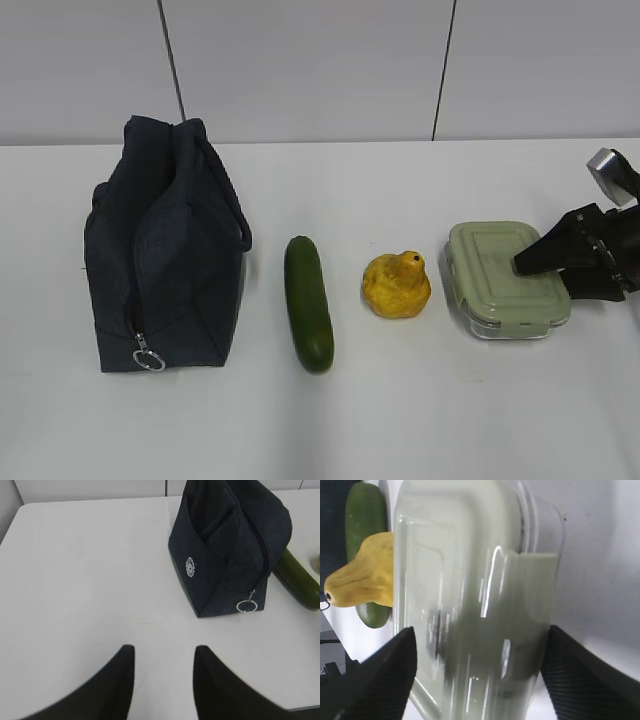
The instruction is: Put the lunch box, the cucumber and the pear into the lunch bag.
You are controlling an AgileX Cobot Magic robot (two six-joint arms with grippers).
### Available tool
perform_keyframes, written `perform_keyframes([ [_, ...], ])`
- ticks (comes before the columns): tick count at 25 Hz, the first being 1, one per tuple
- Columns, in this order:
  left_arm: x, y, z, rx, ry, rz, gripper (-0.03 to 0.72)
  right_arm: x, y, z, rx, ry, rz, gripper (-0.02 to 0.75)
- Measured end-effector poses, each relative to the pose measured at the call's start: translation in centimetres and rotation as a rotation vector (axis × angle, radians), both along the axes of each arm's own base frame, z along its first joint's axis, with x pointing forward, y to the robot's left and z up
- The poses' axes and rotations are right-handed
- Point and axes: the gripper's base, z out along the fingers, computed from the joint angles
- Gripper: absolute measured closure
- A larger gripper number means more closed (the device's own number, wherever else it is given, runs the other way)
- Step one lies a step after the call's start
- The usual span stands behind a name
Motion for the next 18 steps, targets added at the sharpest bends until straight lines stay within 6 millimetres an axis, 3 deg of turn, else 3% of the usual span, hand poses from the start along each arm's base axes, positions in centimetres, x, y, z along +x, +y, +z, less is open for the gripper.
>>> perform_keyframes([
  [3,0.00,0.00,0.00,0.000,0.000,0.000,0.449,0.00,0.00,0.00,0.000,-0.001,0.001,0.161],
  [11,0.00,0.00,0.00,0.000,0.000,0.000,0.449,0.05,0.02,0.04,0.002,-0.012,0.003,0.290],
  [18,0.00,0.00,0.00,0.000,0.000,0.000,0.449,0.07,0.04,0.07,0.006,-0.013,0.001,0.319],
])
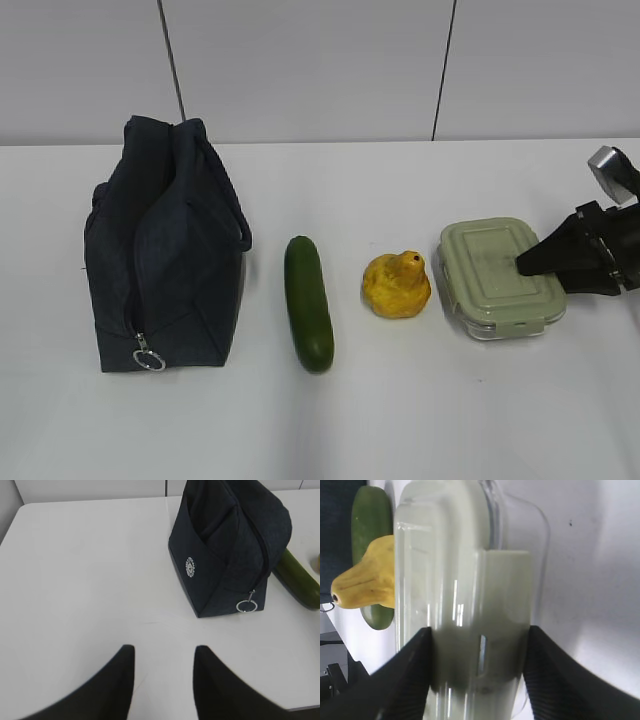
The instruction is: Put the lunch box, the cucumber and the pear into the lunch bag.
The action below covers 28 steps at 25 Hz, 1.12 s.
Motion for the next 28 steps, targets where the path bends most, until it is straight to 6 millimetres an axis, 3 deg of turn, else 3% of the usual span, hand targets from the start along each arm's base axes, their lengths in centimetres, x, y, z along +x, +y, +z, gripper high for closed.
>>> perform_keyframes([
  [28,0.00,0.00,0.00,0.000,0.000,0.000,0.449,-0.02,0.02,0.02,0.002,-0.003,0.006,0.339],
])
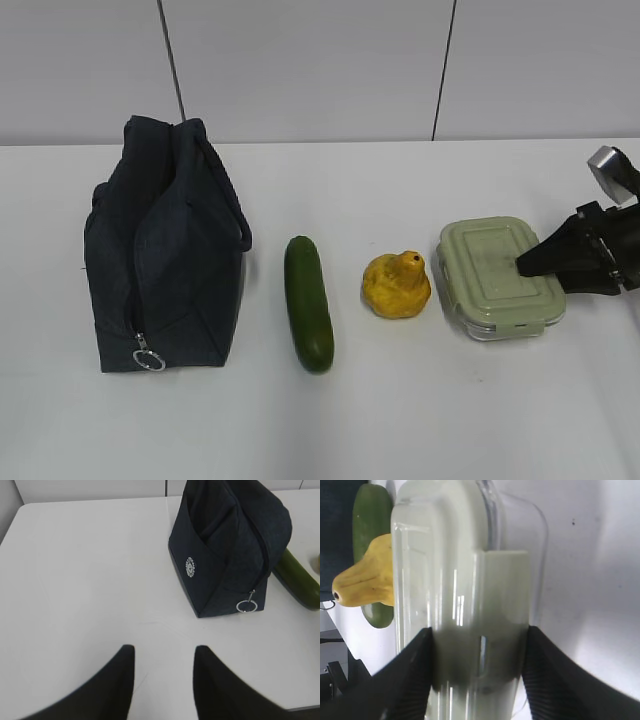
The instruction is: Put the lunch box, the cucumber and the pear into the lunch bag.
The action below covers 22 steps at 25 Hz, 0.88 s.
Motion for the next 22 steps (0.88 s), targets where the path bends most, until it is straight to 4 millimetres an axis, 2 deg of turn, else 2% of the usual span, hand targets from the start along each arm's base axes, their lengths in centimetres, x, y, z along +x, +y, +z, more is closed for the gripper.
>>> perform_keyframes([
  [14,0.2,-0.4,0.0,-0.041,0.017,-0.030,0.449,0.0,0.0,0.0,0.000,0.000,0.000,0.340],
  [17,1.7,-0.7,0.7,-0.060,0.056,-0.038,0.449,0.0,0.0,0.0,0.000,0.000,0.000,0.340],
  [19,3.2,-1.0,1.9,-0.100,0.026,-0.051,0.449,0.0,0.0,0.0,0.000,0.000,0.000,0.340],
  [22,6.8,-1.6,3.8,-0.198,-0.026,-0.061,0.449,0.0,0.0,0.0,0.000,0.000,0.000,0.340],
])
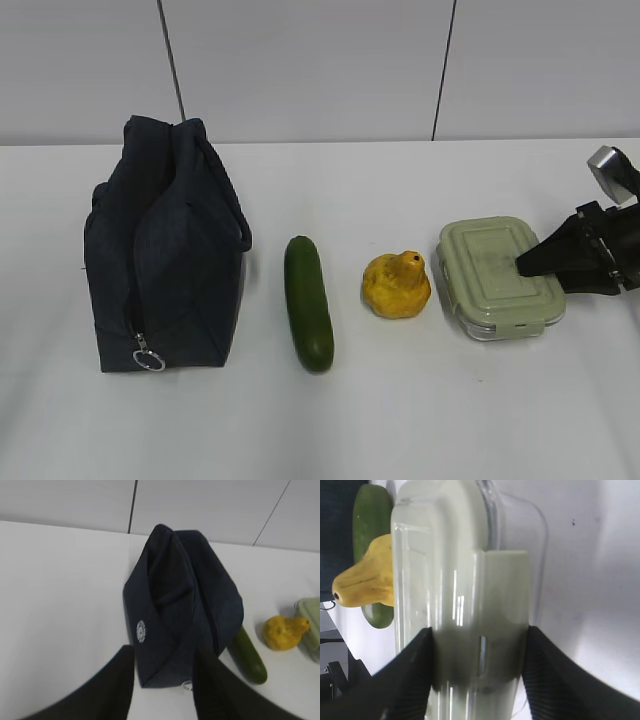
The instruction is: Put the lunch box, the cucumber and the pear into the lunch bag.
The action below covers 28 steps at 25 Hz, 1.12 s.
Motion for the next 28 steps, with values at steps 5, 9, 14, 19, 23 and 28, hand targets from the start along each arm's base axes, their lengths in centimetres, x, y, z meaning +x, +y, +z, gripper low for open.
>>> perform_keyframes([
  [5,6.4,-0.7,-0.2,-0.106,0.140,0.003,0.449,0.0,0.0,0.0,0.001,0.000,-0.001,0.340],
  [9,10.8,-1.4,-0.9,-0.090,0.252,-0.065,0.449,0.0,0.0,0.0,0.001,0.000,-0.001,0.340],
  [14,15.4,-1.9,-1.5,-0.085,0.330,-0.107,0.449,0.0,0.0,0.0,0.000,-0.001,-0.002,0.341],
  [19,18.7,-2.8,-1.8,-0.109,0.375,-0.185,0.449,0.0,0.0,0.0,-0.002,-0.001,-0.004,0.341],
  [23,20.9,-3.3,-2.3,-0.144,0.419,-0.231,0.449,0.0,0.0,0.0,-0.002,-0.001,-0.004,0.341],
  [28,23.1,-3.9,-3.5,-0.188,0.495,-0.268,0.449,0.0,0.0,0.0,-0.003,-0.002,-0.004,0.342],
])
